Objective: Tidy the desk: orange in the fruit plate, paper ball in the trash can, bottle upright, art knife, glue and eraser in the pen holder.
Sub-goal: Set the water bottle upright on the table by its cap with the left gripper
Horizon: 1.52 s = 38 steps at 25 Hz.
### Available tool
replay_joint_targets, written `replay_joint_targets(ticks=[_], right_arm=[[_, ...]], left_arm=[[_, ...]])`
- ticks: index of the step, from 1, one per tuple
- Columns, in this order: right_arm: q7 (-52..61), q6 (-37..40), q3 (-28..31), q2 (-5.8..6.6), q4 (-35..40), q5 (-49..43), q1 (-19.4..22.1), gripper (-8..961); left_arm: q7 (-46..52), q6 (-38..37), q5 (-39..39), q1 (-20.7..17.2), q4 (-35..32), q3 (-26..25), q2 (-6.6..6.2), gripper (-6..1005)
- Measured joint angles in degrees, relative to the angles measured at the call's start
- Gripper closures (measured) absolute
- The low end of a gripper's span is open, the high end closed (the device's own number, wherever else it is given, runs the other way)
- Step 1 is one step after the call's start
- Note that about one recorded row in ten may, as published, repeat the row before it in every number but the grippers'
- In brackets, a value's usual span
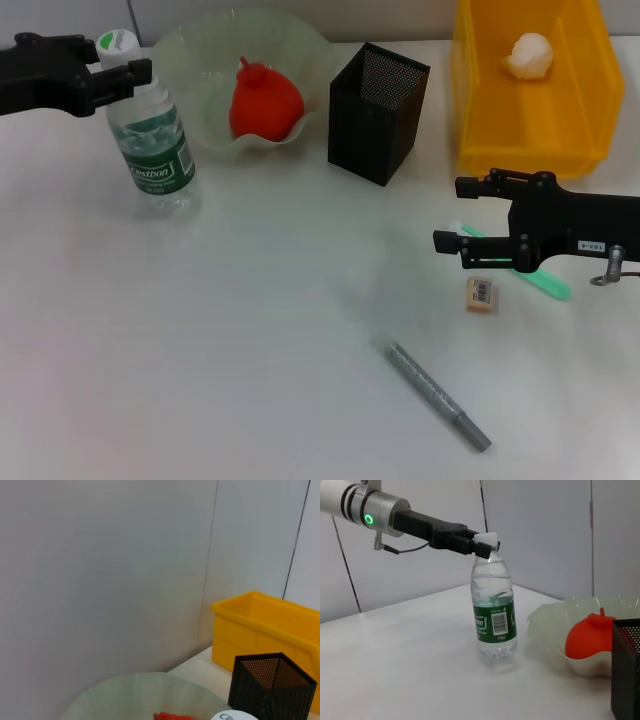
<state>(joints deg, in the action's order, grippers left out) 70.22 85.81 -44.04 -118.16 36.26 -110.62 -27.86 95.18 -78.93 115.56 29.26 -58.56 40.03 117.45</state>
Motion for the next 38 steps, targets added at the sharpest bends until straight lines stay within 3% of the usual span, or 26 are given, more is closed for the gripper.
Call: replay_joint_targets(ticks=[38], right_arm=[[0.2,-0.1,0.1,0.12,0.0,0.0,-0.4,237]], left_arm=[[-3.7,5.2,-0.8,0.7,4.3,0.3,0.74,511]])
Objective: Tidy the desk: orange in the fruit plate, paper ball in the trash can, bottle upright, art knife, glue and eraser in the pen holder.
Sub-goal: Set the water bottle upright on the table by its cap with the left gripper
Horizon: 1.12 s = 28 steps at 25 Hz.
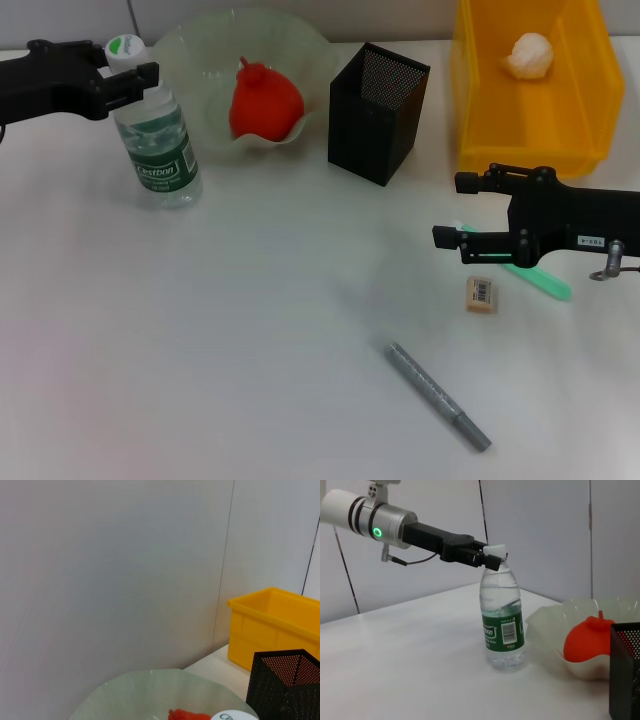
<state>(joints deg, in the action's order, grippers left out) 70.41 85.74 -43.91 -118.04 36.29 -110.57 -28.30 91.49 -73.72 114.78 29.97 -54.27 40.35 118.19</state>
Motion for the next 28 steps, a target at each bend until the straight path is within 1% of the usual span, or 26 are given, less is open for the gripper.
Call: replay_joint_targets(ticks=[19,23,28], right_arm=[[0.0,0.1,0.3,-0.06,0.0,0.0,0.0,249],[0.0,0.1,0.3,-0.08,0.0,0.0,0.0,252],[0.0,0.0,0.1,-0.09,0.0,0.0,0.0,255]], left_arm=[[-1.4,0.7,0.0,0.0,0.5,-0.1,0.13,499],[-1.5,1.4,-1.4,-0.3,0.5,-0.1,0.13,497],[-1.5,1.5,-2.1,-0.5,0.6,-0.1,0.12,392]])
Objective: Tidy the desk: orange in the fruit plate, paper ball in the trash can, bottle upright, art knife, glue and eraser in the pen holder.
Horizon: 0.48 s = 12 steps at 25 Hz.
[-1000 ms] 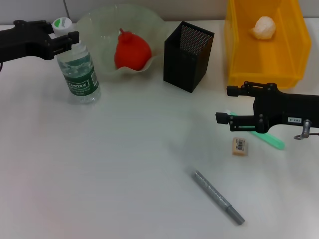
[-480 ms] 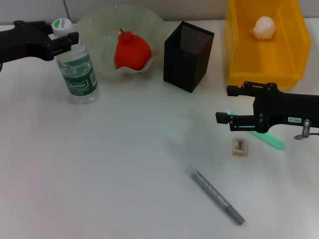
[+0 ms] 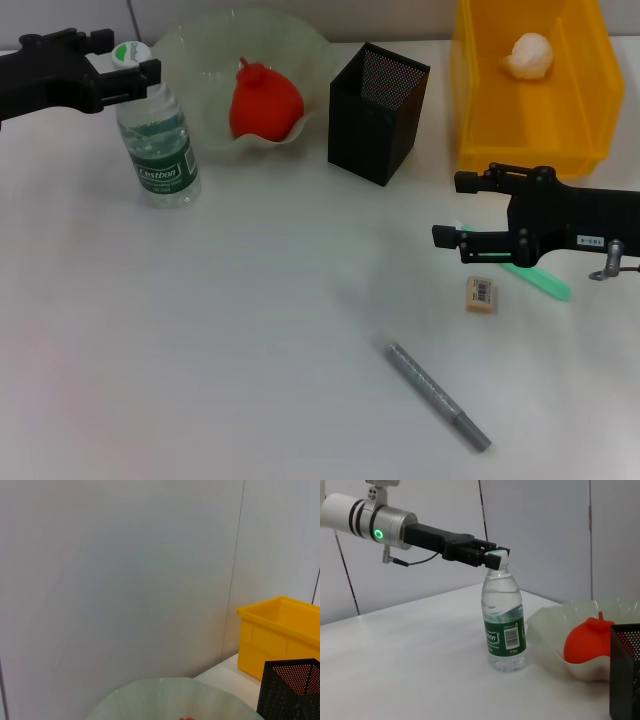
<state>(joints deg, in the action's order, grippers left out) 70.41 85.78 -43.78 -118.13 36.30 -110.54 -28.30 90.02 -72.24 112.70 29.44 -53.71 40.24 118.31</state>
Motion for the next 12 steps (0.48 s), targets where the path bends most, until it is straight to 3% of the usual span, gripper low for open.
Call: replay_joint_targets(ticks=[8,12], right_arm=[[0.0,0.0,0.1,0.00,0.0,0.1,0.0,261],[0.0,0.0,0.1,0.00,0.0,0.1,0.0,263]], left_arm=[[0.0,-0.7,-0.3,0.0,0.0,-0.1,-0.06,242],[0.0,-5.3,-10.3,-1.7,-0.2,-0.8,-0.69,197]])
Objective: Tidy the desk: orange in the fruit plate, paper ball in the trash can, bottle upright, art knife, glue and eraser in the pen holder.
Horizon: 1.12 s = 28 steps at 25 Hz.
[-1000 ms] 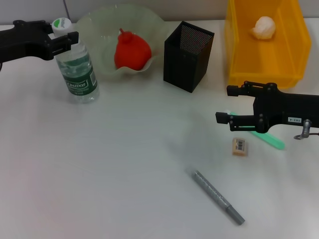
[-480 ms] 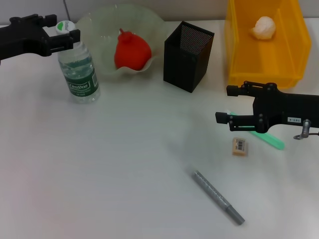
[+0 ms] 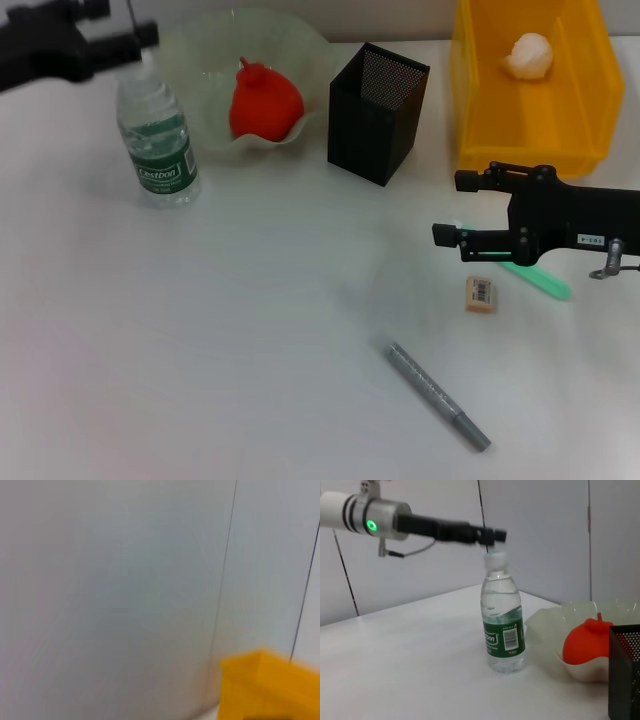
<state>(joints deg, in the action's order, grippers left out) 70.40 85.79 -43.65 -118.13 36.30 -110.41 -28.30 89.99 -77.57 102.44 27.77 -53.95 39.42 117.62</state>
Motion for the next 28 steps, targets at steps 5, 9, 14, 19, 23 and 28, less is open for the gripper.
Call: replay_joint_targets(ticks=[5,9,14,19,23,28], right_arm=[[0.0,0.1,0.1,0.03,0.1,0.0,-0.1,267],[0.0,0.1,0.2,0.21,0.2,0.2,-0.5,269],[0.8,0.0,0.2,0.32,0.2,0.2,-1.6,272],[2.5,-0.1,0.2,0.47,0.3,0.2,-2.6,276],[4.9,-0.1,0.2,0.90,0.5,0.2,-3.5,278],[10.8,0.7,-0.3,1.92,1.4,-0.3,-5.0,282]], left_arm=[[0.0,-13.8,-14.1,-2.4,1.7,-0.2,-2.56,197],[0.0,-22.5,-17.3,-2.5,4.5,-0.2,-3.76,197],[-2.6,-30.6,-15.7,-1.3,11.6,2.8,-4.75,197],[-9.4,-30.8,-13.5,-0.9,17.3,6.6,-4.57,197],[-17.4,-21.8,-2.6,-0.9,20.4,7.6,-1.48,197],[-22.6,-16.8,3.1,-1.1,21.6,7.6,0.50,197]])
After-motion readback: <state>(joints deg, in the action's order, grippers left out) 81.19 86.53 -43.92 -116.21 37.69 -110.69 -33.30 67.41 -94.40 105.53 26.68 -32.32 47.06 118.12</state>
